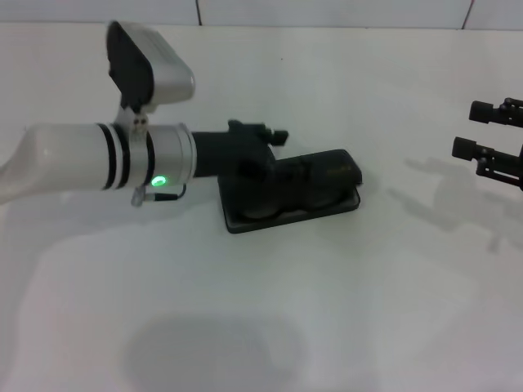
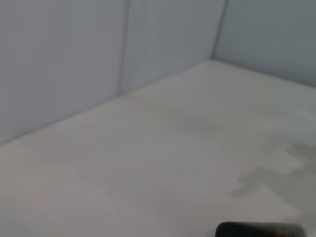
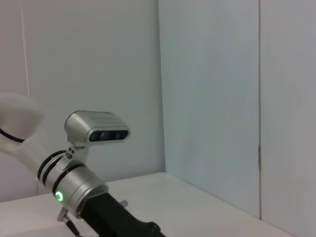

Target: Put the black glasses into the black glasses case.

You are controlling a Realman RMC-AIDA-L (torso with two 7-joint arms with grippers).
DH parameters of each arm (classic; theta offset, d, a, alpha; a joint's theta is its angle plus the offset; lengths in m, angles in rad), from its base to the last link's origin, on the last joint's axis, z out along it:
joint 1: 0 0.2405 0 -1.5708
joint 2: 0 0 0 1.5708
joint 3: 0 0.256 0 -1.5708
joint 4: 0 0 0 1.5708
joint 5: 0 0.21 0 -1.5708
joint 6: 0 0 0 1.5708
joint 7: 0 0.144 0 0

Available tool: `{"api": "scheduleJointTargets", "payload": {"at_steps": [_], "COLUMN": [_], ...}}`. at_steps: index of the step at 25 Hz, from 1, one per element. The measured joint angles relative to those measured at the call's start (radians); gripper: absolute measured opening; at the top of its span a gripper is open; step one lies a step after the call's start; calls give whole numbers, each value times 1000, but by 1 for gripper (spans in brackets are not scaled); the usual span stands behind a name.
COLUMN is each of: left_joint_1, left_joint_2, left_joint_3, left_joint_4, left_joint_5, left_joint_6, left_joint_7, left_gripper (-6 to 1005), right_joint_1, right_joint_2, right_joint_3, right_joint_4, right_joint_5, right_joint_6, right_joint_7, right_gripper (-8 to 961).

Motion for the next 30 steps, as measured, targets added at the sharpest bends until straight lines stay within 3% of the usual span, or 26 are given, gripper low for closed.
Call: {"api": "scheduleJointTargets", "payload": {"at_steps": [5, 9, 12, 17, 19, 23, 30], "left_joint_1": [13, 38, 87, 186, 212, 292, 350], "left_joint_2": [-5, -3, 8, 47, 57, 70, 69], "left_joint_3": [14, 13, 7, 4, 3, -40, -127], "left_joint_4": [0, 14, 71, 182, 196, 205, 196], "left_joint_5": [-6, -96, -192, -204, -205, -206, -203], "left_joint_6": [3, 75, 252, 543, 585, 672, 727], "left_joint_7": [32, 112, 171, 180, 209, 331, 372], "left_gripper": [639, 641, 644, 649, 651, 773, 899], "right_joint_1": [-8, -8, 18, 93, 125, 176, 216], "right_joint_2": [0, 0, 0, 3, 4, 12, 14], "right_joint_3": [-5, -7, -10, -22, -44, -62, -65], "right_joint_4": [7, 17, 62, 167, 216, 307, 392], "right_joint_5": [-2, -2, -2, 0, 3, 7, 3], "right_joint_6": [-1, -6, -33, -85, -106, -118, -108], "right_joint_7": [-17, -33, -49, -123, -172, -281, -351], "right_gripper": [577, 589, 607, 636, 688, 872, 888]}}
